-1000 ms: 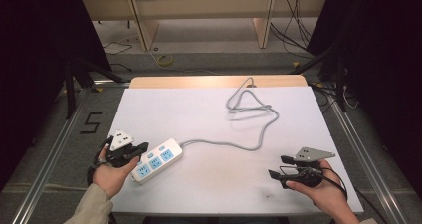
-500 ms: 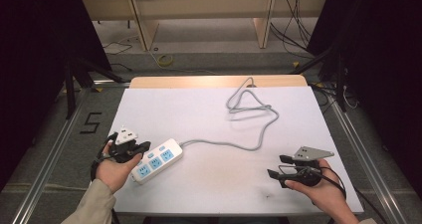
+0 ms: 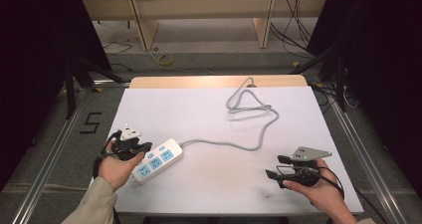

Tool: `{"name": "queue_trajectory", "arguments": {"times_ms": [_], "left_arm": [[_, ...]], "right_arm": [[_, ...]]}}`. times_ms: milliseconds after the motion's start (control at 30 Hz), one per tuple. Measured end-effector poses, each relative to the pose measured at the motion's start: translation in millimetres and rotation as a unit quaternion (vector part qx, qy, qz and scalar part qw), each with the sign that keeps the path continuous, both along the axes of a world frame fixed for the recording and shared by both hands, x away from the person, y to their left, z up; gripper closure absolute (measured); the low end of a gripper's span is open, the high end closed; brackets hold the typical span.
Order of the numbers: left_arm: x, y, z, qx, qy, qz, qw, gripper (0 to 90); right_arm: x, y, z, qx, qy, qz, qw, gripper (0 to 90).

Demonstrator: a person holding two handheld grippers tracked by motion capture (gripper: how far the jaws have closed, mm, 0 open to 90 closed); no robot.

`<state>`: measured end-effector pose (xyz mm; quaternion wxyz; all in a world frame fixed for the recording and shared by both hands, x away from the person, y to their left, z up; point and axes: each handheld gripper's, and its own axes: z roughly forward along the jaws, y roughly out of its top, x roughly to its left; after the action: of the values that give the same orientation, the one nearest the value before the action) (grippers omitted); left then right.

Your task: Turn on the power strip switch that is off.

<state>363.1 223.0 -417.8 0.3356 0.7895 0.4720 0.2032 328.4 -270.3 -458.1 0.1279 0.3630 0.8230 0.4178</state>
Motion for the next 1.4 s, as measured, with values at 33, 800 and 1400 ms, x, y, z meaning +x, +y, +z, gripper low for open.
{"name": "queue_trajectory", "arguments": {"times_ms": [33, 800, 1400], "left_arm": [[1.2, -0.6, 0.3, 0.0, 0.003, 0.0, 1.0, 89.7], [16.9, -9.0, -7.1, 0.047, 0.062, -0.011, 0.9969, 89.9], [24.9, -12.9, -11.5, 0.073, 0.086, -0.012, 0.9936, 89.9]], "right_arm": [[0.7, 0.3, -0.7, -0.002, 0.001, 0.002, 1.0, 29.5], [4.2, 1.4, -2.3, -0.005, 0.003, 0.005, 1.0, 29.6], [4.0, 0.9, -2.3, -0.007, 0.003, 0.008, 0.9999, 29.8]]}}
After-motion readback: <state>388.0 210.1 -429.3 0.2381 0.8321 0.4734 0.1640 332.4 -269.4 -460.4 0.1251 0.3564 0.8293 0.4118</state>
